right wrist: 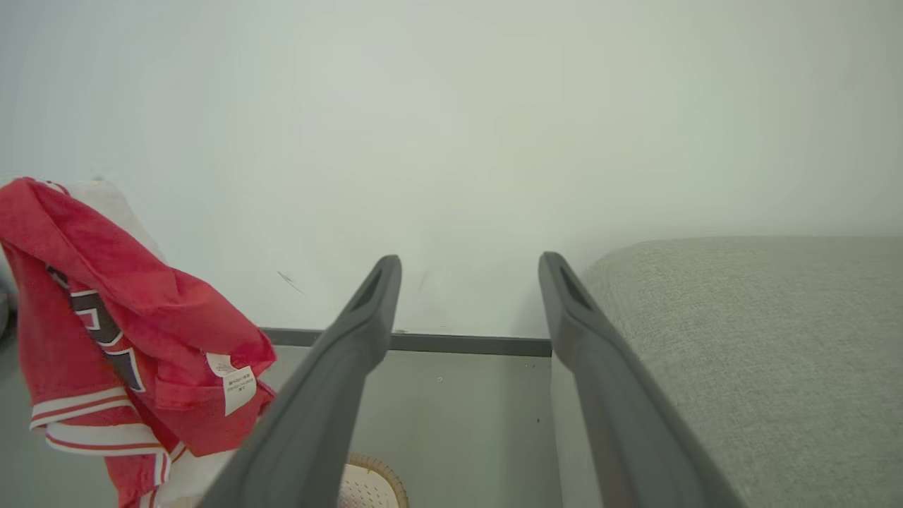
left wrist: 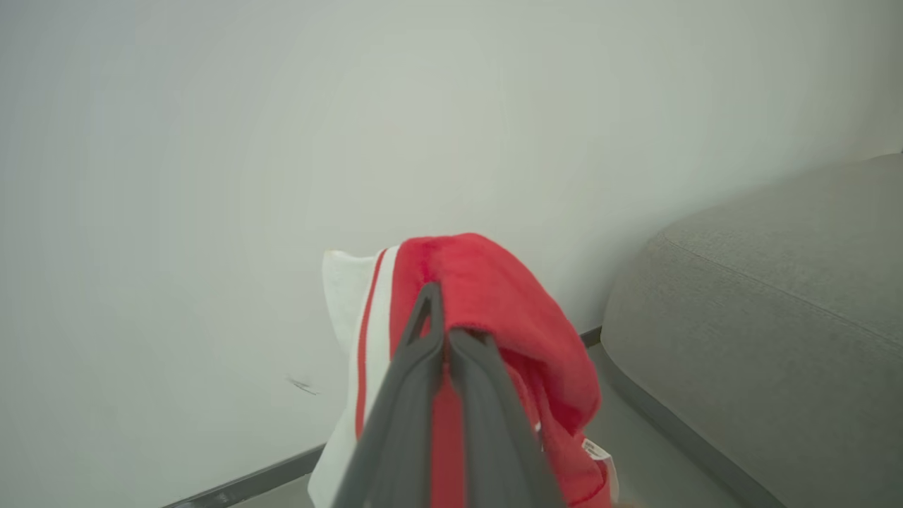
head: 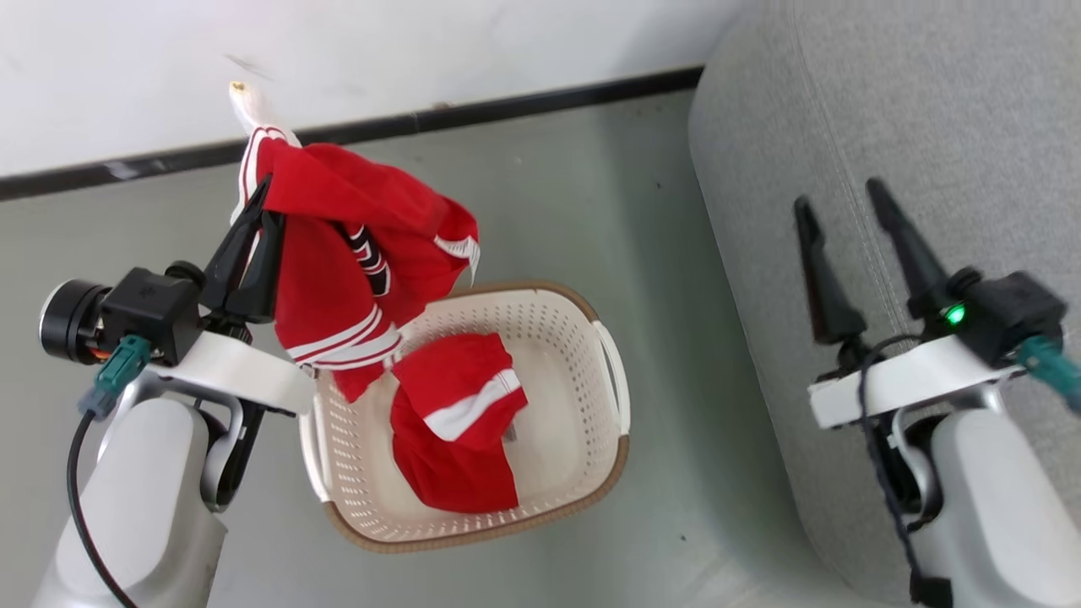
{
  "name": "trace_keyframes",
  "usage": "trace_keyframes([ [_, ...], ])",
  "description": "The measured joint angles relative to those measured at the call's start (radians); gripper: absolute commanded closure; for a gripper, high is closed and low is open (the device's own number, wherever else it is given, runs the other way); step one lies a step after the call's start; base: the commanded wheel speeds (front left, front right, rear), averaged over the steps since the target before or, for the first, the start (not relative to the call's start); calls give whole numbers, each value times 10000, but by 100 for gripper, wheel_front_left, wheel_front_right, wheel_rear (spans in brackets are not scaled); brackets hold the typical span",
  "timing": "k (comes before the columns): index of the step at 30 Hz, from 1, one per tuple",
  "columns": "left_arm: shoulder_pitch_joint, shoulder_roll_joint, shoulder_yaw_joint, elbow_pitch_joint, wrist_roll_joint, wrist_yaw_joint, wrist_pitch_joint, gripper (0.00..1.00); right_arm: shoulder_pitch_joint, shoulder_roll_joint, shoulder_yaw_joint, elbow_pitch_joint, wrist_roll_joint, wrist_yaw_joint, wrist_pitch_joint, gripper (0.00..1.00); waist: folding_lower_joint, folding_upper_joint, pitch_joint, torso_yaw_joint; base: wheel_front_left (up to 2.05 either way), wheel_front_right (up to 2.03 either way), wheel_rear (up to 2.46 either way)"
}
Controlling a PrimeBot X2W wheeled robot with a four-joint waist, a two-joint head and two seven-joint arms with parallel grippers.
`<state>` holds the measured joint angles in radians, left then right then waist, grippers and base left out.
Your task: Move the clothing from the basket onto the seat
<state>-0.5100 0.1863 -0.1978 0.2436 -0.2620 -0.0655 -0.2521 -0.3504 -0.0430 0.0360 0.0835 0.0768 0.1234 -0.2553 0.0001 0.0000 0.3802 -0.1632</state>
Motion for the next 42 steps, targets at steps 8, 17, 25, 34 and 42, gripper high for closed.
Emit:
trace_keyframes([
  [8, 323, -8, -151, -552, -207, -180, 326, 100, 258, -305, 1087, 460, -165, 0, 0, 0, 0, 0, -872, 442, 0, 0, 0],
  [17, 356, -69, -673, -1179, -474, -357, 905, 100, 633, -834, 2813, 1055, -174, 0, 2, 0, 0, 0, -1778, 903, 0, 0, 0],
  [25, 442, -263, -1348, -1751, -640, -445, 1517, 100, 832, -1279, 4320, 1406, -267, 2, 2, 0, 0, 0, -2491, 1259, 0, 0, 0],
  [34, 502, -351, -1891, -2263, -903, -520, 2186, 100, 453, -1879, 6213, 1701, -957, 2, 2, 0, -1, 0, -3174, 1587, 0, 0, 0],
  [42, 704, -383, -2217, -2598, -1097, -529, 2744, 100, -66, -1802, 7177, 2201, -1221, 2, 0, 0, -1, 0, -3621, 1866, 0, 0, 0],
])
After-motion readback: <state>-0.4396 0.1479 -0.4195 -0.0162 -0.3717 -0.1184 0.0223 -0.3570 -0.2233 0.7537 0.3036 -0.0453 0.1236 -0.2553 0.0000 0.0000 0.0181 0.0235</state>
